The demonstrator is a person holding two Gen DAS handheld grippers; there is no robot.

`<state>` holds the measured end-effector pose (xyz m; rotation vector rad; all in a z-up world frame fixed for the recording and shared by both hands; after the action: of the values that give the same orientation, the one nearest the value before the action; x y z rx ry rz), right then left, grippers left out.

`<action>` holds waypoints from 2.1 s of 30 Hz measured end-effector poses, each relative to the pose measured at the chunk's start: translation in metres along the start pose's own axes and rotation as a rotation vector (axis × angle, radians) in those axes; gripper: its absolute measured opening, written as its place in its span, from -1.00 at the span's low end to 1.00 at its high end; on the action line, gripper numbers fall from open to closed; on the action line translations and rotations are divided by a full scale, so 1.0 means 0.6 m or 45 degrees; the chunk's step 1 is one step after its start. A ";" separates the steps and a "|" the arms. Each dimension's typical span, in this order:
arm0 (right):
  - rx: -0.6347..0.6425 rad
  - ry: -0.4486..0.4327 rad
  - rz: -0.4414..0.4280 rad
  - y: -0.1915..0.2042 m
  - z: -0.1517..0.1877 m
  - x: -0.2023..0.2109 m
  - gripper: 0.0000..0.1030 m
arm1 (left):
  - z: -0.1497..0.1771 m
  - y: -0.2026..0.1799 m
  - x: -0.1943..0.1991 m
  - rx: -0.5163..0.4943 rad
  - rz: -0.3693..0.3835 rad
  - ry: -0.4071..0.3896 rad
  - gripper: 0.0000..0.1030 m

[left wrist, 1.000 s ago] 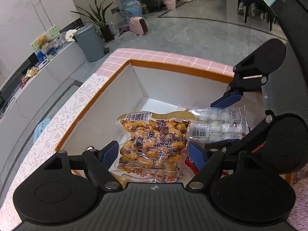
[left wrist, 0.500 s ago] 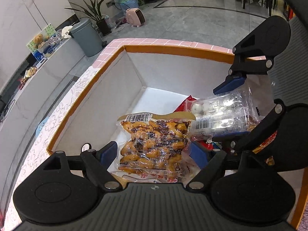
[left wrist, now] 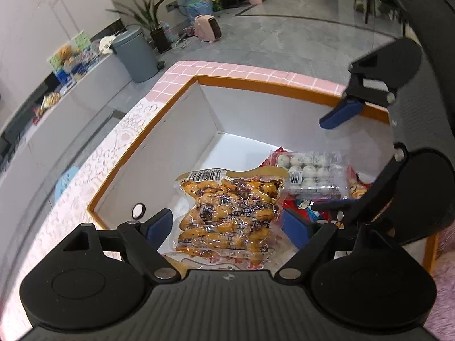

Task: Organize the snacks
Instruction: 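Carry both snacks over the orange box and open both tools to drop them, then move both tools back over the remaining snacks on the table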

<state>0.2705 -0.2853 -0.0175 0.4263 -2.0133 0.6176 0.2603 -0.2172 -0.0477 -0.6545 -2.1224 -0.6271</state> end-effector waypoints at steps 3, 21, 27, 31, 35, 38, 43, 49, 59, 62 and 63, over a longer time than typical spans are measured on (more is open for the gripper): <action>0.007 0.000 0.014 0.005 -0.001 0.009 0.52 | 0.001 0.014 0.008 0.082 0.034 0.012 0.96; -0.197 -0.082 -0.054 0.027 0.007 0.081 0.58 | 0.036 0.064 0.142 0.285 0.046 -0.180 0.90; -0.300 -0.147 -0.084 0.057 0.002 0.106 0.65 | 0.071 0.075 0.168 0.329 -0.020 -0.176 0.73; -0.372 -0.237 -0.111 0.084 -0.005 0.128 0.65 | 0.100 0.095 0.192 0.402 -0.060 -0.202 0.72; -0.415 -0.345 -0.166 0.120 -0.014 0.148 0.65 | 0.131 0.119 0.216 0.493 -0.073 -0.228 0.66; -0.428 -0.398 -0.216 0.153 -0.023 0.155 0.65 | 0.156 0.139 0.228 0.573 -0.088 -0.230 0.65; -0.424 -0.458 -0.300 0.209 -0.039 0.153 0.65 | 0.207 0.170 0.234 0.676 -0.117 -0.212 0.63; -0.409 -0.434 -0.348 0.262 -0.057 0.132 0.65 | 0.265 0.205 0.229 0.799 -0.125 -0.171 0.59; -0.373 -0.389 -0.296 0.326 -0.094 0.076 0.65 | 0.361 0.259 0.205 0.933 -0.077 -0.145 0.57; -0.338 -0.382 -0.247 0.344 -0.103 0.057 0.65 | 0.384 0.273 0.201 0.960 -0.083 -0.152 0.57; -0.325 -0.378 -0.235 0.350 -0.106 0.050 0.65 | 0.391 0.277 0.198 0.979 -0.082 -0.155 0.57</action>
<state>0.1894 -0.0795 -0.0174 0.5664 -2.2647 0.1860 0.1729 0.0815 -0.0457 -0.1915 -2.2690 0.2214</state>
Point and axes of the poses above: each gripper's, at about its wrist camera, not at the fingertips, and x roughly against the way its jaws point, y to its left, z to its underside, the point moved 2 cm from there along -x, roughly the way its jaws point, and after that the axes turned 3 degrees about x, right-handed, at the moved point
